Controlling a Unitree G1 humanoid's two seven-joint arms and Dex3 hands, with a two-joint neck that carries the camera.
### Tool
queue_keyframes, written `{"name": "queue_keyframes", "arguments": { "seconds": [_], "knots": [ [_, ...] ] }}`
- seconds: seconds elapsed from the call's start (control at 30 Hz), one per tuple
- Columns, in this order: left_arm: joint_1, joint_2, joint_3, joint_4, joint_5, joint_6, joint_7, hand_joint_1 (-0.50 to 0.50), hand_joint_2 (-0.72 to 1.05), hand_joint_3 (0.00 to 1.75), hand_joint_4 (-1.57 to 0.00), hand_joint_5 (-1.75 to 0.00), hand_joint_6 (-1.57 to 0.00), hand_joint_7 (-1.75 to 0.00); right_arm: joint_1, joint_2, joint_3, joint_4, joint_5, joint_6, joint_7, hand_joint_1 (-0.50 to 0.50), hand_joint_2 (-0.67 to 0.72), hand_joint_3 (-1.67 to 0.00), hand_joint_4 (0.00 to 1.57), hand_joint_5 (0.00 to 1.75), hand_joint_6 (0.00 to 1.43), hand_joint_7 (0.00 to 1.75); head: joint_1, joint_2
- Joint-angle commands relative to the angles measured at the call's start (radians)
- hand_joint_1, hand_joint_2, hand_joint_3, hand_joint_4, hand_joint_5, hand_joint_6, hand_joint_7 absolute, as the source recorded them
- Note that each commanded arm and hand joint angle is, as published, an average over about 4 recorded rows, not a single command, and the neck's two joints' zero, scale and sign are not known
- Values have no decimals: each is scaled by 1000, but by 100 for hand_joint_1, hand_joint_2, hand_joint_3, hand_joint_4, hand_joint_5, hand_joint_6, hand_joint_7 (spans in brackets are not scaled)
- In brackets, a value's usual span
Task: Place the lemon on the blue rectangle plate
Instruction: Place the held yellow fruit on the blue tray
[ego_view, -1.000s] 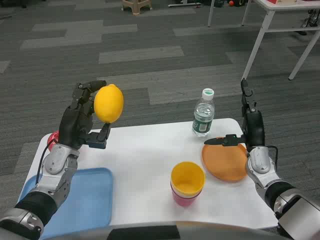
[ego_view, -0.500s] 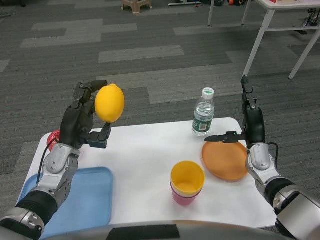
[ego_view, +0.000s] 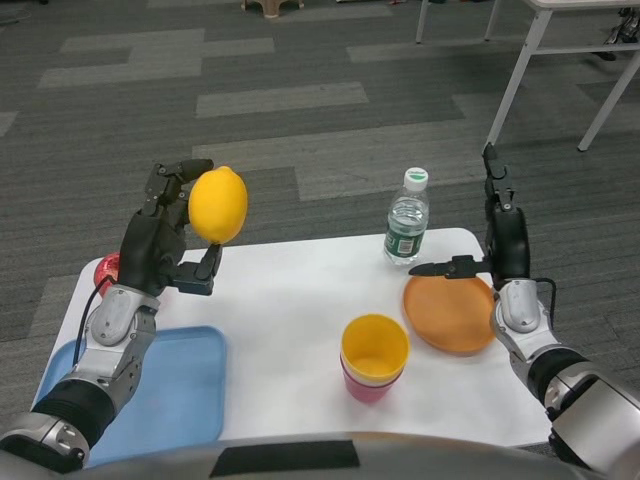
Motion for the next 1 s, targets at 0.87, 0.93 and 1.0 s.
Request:
{"name": "queue_keyframes", "arguments": {
  "seconds": [0.87,0.93,1.0],
  "knots": [
    [332,123,-1,20,36,-298,22,12,87,175,-15,-175,-16,-147,-7,-3,-5,38,5,8,-1,-38,-3,-6,0,0,0,0,166,-98],
    [363,142,3,22,49,-311,22,12,87,175,-15,-175,-14,-147,-9,-3,-4,45,4,9,-1,-38,-3,-6,0,0,0,0,166,-101],
    [386,168,0,25,50,-316,22,13,87,175,-15,-175,-13,-147,-11,-3,-2,49,4,11,-1,-38,-3,-8,0,0,0,0,166,-102]
  ]
}}
